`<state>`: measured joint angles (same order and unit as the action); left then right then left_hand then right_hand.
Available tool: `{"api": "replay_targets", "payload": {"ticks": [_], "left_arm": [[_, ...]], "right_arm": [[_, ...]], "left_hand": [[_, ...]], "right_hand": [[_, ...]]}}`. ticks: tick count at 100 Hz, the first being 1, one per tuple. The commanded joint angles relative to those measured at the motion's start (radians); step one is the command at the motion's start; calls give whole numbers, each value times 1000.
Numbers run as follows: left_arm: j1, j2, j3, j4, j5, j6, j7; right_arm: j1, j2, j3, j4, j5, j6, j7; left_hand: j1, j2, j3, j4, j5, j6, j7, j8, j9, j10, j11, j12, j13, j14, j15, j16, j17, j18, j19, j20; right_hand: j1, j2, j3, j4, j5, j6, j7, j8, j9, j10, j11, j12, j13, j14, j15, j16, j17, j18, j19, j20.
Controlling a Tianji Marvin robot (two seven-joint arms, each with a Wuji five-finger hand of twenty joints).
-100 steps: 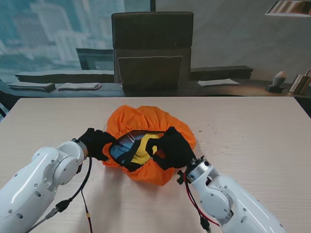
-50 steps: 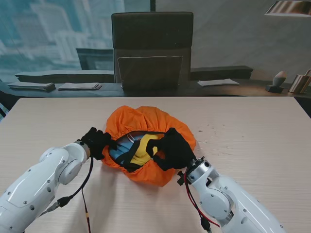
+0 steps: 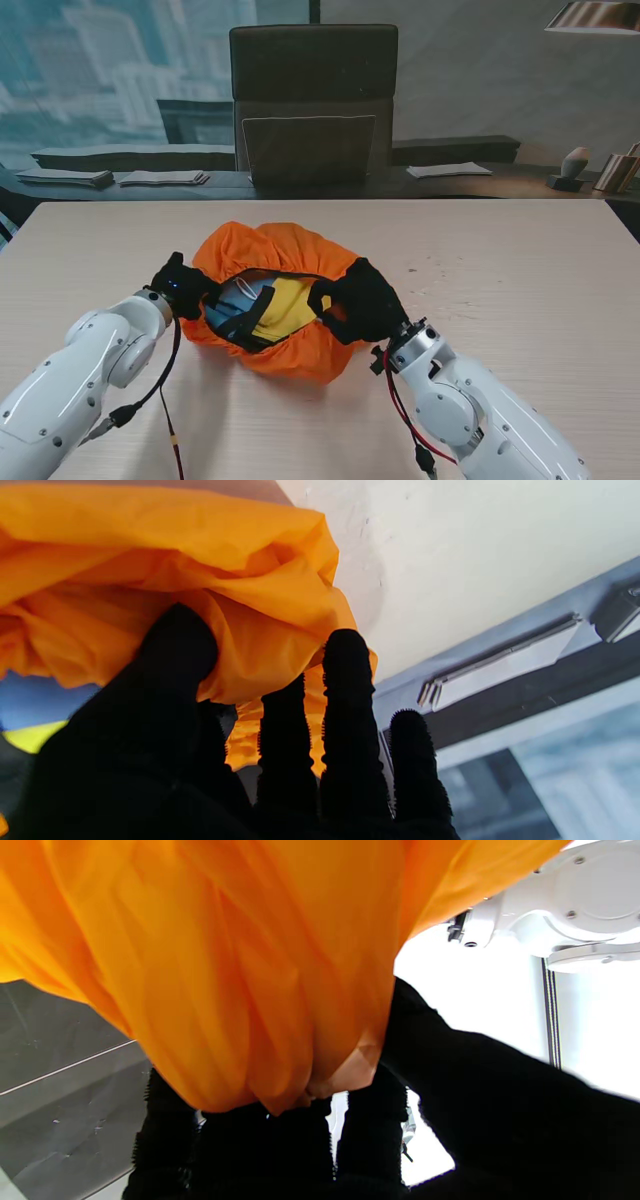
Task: Fit a rain cover over a backpack
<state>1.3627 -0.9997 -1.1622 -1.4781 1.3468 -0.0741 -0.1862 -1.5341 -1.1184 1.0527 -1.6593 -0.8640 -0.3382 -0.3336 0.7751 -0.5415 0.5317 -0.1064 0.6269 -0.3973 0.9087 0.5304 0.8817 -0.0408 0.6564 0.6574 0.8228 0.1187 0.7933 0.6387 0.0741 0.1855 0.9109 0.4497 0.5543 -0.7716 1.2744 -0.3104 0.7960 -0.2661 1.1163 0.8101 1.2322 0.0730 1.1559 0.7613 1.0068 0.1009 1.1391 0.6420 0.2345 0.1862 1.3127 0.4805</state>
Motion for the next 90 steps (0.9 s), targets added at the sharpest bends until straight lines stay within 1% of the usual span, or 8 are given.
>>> {"api": "replay_targets", "payload": {"ticks": [1, 29, 52, 66, 70, 79, 83, 90], "left_arm": [[24, -3, -38, -44, 0, -42, 63], [106, -17, -179, -173, 3, -160, 262], [128, -36, -205, -187, -142, -243, 295], [142, -38, -228, -189, -136, -237, 320], [145, -39, -234, -190, -135, -231, 324], [151, -38, -243, -199, -124, -220, 322], [153, -38, -244, -201, -125, -220, 320], [150, -41, -241, -197, -167, -230, 292]], "right_arm": [[6, -2, 17, 0, -5, 2, 3], [5, -8, 82, -23, -3, -25, -29], [9, -18, 107, -26, 13, -31, -66], [2, -31, 125, -39, 65, -24, -78], [2, -33, 129, -43, 76, -23, -78], [0, -35, 137, -47, 94, -26, -72], [-2, -37, 139, -50, 105, -25, -70], [-3, -39, 139, -52, 116, -22, -68]], "left_hand": [[-45, 72, -4, -32, 83, 119, 172, -1, 64, 15, 33, 11, 79, 14, 36, 10, 34, 45, 61, 40], [-63, 22, -29, -48, 165, 151, 231, -146, 185, 25, 44, -23, 215, 7, 54, 17, 213, 12, 103, 48], [-120, 90, -80, -35, 212, 129, 237, -20, 243, 47, 114, 39, 223, 70, 182, 94, 213, 44, 134, 59], [-65, 160, -116, -15, 92, 77, 204, 85, 263, 54, 175, 85, 236, 57, 276, 104, 187, 39, 163, 82], [-18, 150, -95, -17, 55, 98, 181, 57, 260, 23, 146, 68, 238, 45, 243, 77, 192, 37, 162, 81], [30, 87, 13, -31, 42, 169, 191, -54, 239, 37, 62, 41, 208, 61, 131, 25, 194, 24, 133, 65], [47, 66, 43, -34, 34, 189, 152, -124, 249, 15, 22, 70, 213, 22, 104, 9, 194, 17, 126, 61], [50, 45, 59, -33, -43, 171, 26, -169, 244, 0, 2, 104, 174, 56, 100, 23, 131, 43, 79, 43]], "right_hand": [[22, 7, 34, -14, -8, -14, 21, 6, 28, 21, 51, 19, 31, -17, 30, 14, 9, 16, 29, 15], [28, 4, 33, -12, -7, -9, 23, 5, 27, 28, 52, 22, 30, -13, 32, 19, 15, 22, 26, 14], [27, 3, 35, -12, -7, -9, 23, 6, 27, 26, 51, 23, 28, -13, 30, 20, 20, 27, 24, 13], [30, 2, 35, -12, -6, -6, 24, 5, 26, 32, 50, 23, 27, -12, 31, 22, 20, 28, 22, 12], [31, 1, 35, -12, -6, -6, 24, 5, 26, 32, 51, 24, 27, -11, 31, 22, 20, 28, 22, 12], [30, 3, 34, -12, -6, -5, 24, 5, 26, 32, 50, 24, 25, -13, 31, 22, 18, 28, 20, 11], [31, 3, 34, -11, -6, -6, 23, 4, 26, 32, 50, 24, 25, -13, 30, 22, 18, 28, 20, 11], [33, 2, 33, -11, -6, -3, 23, 4, 25, 34, 50, 24, 23, -10, 30, 23, 17, 28, 19, 11]]}}
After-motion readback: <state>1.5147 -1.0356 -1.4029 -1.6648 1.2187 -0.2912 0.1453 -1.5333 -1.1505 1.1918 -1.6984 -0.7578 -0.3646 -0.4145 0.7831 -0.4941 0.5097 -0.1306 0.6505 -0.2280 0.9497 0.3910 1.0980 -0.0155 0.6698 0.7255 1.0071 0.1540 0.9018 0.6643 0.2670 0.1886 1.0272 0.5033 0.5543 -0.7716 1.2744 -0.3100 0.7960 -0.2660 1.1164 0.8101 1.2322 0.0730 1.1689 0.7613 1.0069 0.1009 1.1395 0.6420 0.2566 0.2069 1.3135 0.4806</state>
